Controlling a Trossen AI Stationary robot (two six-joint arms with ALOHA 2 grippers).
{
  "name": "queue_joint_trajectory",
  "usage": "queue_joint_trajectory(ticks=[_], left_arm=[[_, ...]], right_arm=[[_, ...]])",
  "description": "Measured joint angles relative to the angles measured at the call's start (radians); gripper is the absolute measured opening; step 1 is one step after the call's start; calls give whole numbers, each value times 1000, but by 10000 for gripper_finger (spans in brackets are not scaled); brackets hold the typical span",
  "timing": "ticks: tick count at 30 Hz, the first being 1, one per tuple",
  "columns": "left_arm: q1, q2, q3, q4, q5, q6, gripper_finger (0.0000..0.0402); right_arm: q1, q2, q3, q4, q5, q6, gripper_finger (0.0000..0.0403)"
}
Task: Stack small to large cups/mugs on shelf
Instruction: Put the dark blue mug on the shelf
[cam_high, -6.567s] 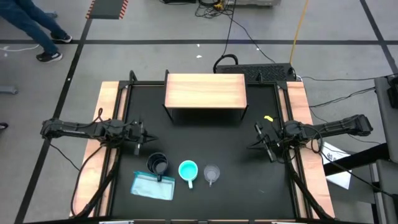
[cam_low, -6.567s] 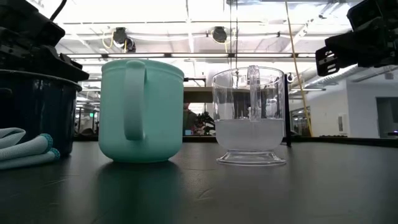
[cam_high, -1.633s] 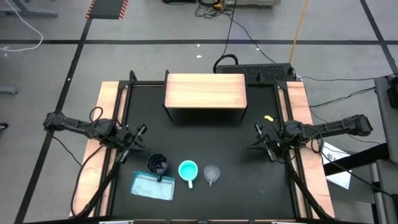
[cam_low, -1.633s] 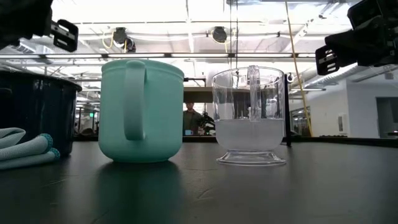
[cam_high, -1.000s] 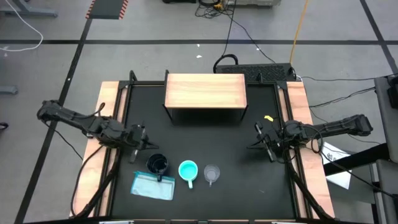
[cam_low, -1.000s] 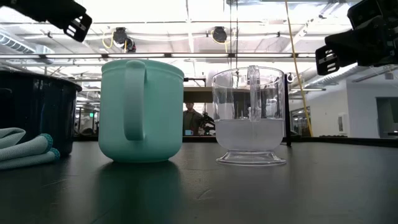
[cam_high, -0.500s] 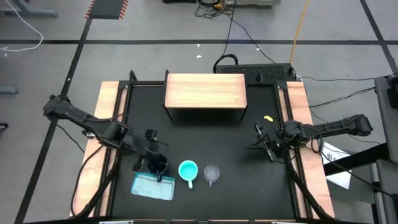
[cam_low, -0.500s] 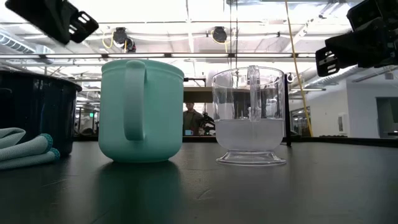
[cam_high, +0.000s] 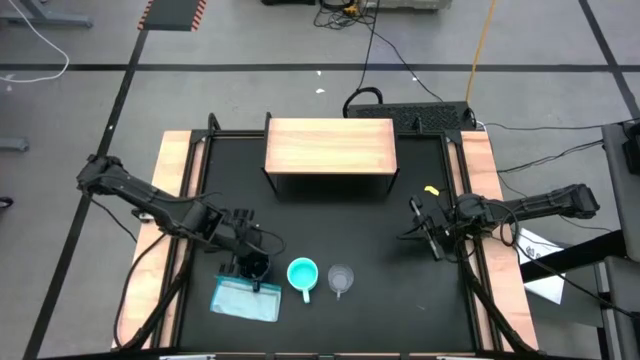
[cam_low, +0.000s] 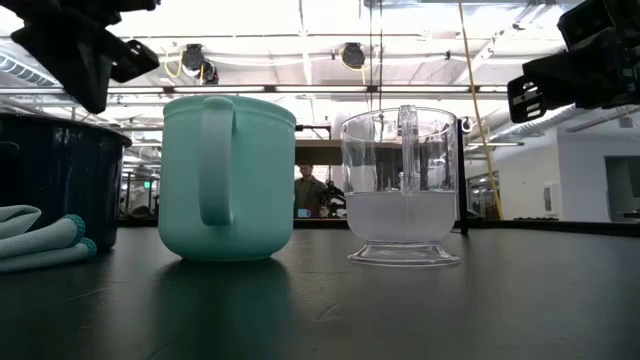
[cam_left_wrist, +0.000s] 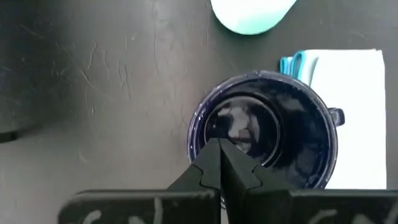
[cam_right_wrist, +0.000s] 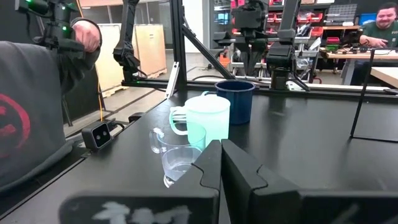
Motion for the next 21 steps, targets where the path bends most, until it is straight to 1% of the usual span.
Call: queue_joint_trajectory(ticks=[14,18,21], left_arm=[[0,1,0,-11,4,-32,1],[0,1,0,-16,51,-44,11],[0,1,0,-28,56,-74,22]], right_arm=[[0,0,0,-1,0,0,0],[0,0,0,-1,0,0,0],[0,0,0,-1,0,0,0]])
